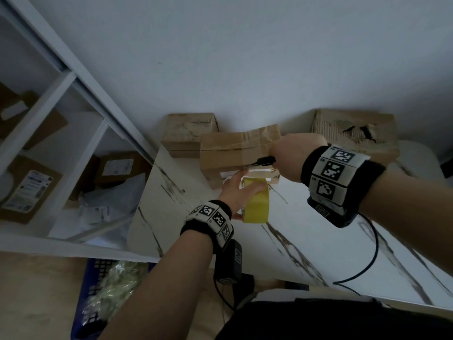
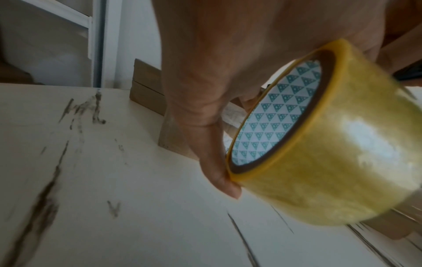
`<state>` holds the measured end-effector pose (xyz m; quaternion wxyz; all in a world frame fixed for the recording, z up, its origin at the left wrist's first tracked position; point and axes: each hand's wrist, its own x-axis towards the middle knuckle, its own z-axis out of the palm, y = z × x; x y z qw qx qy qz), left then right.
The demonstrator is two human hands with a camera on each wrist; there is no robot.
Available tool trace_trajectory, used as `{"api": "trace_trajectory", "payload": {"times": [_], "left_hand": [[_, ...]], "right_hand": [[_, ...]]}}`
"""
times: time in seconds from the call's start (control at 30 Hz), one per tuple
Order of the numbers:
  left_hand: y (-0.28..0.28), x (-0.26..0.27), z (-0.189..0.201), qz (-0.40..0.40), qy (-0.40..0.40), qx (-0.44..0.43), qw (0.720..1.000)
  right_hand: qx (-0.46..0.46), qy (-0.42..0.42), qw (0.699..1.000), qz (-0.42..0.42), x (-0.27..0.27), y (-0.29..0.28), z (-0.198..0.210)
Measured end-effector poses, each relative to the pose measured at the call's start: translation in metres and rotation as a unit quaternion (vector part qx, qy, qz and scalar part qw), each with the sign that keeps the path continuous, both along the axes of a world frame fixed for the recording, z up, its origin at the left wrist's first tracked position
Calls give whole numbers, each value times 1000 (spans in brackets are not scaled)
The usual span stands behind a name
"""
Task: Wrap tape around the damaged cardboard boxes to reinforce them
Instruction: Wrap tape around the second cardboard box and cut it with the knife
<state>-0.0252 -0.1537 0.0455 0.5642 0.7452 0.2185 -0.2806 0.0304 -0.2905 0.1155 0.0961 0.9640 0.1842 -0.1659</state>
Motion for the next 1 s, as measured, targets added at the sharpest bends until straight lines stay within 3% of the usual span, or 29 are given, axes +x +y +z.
{"api": "trace_trajectory", "payload": {"times": [0.4,0.53,0.63,0.8,1.0], "left_hand": [[5,2,-3,-35,-10,15,999],[4,-3,-10,-99,-74,80,989],[6,-13,-19,-169,-131,145,966],[12,-28,-35,-261,-140,245,923],[23,-38,-50,-371,-169,390,825]], "right_hand": [[-21,33,998,-47,-6,-36,-9],[28,102,991,-81,-19,-47,-37],[68,142,981,-112,-31,-59,-69],[111,160,967,-166,-49,-72,-112],[135,134,965,-180,-64,-73,-135]]}}
